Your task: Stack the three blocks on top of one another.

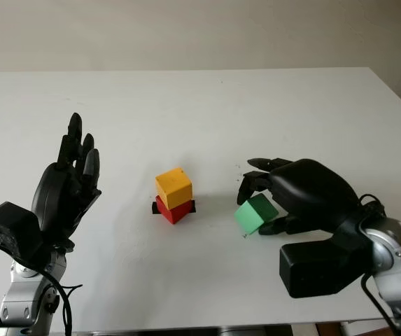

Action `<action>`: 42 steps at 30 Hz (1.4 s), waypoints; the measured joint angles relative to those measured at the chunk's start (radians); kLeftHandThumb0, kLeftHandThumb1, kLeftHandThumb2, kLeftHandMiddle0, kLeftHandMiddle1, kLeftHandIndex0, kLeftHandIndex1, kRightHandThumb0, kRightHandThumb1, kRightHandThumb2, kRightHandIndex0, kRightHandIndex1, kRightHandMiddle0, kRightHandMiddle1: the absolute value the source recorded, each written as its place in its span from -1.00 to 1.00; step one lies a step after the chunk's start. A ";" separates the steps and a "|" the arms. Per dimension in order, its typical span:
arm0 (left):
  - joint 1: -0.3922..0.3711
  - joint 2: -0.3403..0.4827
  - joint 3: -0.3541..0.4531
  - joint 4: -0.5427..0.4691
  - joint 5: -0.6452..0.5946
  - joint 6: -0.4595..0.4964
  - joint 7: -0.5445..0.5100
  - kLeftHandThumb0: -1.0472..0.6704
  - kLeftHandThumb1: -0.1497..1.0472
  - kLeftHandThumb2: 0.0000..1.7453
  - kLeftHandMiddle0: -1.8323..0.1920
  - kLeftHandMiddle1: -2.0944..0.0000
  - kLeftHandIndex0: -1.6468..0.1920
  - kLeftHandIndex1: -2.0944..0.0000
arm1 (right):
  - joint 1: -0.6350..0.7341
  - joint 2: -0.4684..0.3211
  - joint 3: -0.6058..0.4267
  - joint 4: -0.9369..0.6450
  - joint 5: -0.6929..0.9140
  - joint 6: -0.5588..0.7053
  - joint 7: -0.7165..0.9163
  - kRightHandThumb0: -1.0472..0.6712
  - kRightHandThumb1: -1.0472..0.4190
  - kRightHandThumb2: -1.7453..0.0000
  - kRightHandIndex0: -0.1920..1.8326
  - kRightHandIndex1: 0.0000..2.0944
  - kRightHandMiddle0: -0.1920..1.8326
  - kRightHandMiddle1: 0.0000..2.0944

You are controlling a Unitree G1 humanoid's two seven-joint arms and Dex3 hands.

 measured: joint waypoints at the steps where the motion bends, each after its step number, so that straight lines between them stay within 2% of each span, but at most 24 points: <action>1: 0.000 0.000 0.000 0.000 0.000 0.000 0.000 -0.60 1.00 -0.32 0.96 0.95 0.99 0.96 | -0.015 -0.001 -0.006 0.000 0.012 0.003 0.005 -0.19 -0.80 0.94 -0.44 -0.93 -0.22 -0.01; 7: -0.001 0.000 -0.003 0.001 0.004 0.000 0.002 -0.60 1.00 -0.30 0.96 0.95 1.00 0.96 | -0.173 -0.008 -0.015 0.018 0.115 0.011 0.063 -0.20 -0.77 0.94 -0.43 -0.93 -0.18 -0.02; 12: -0.001 -0.003 -0.007 0.002 0.005 -0.003 0.004 -0.61 1.00 -0.31 0.96 0.95 1.00 0.96 | -0.343 -0.009 0.027 0.058 0.164 0.015 0.121 -0.26 -0.79 0.94 -0.44 -0.94 -0.20 0.07; 18: 0.000 -0.006 -0.017 0.000 0.018 -0.004 0.014 -0.61 1.00 -0.30 0.96 0.95 0.99 0.96 | -0.525 0.087 0.069 0.121 0.326 0.133 0.186 -0.24 -0.79 0.94 -0.48 -0.96 -0.33 0.32; 22: 0.000 -0.012 -0.020 0.000 0.019 -0.007 0.021 -0.61 1.00 -0.31 0.97 0.95 1.00 0.96 | -0.607 0.156 0.074 0.181 0.464 0.238 0.244 -0.26 -0.82 0.93 -0.50 -0.97 -0.40 0.33; 29: 0.001 -0.025 -0.021 0.001 0.015 -0.013 0.027 -0.62 1.00 -0.31 0.97 0.95 1.00 0.98 | -0.680 0.238 0.097 0.296 0.573 0.375 0.306 -0.32 -0.84 0.93 -0.53 -0.98 -0.44 0.36; 42: 0.001 -0.025 -0.021 0.000 0.016 -0.009 0.029 -0.62 1.00 -0.31 0.96 0.95 1.00 0.98 | -0.641 0.357 0.142 0.363 0.629 0.601 0.314 -0.37 -0.80 0.94 -0.52 -0.97 -0.39 0.43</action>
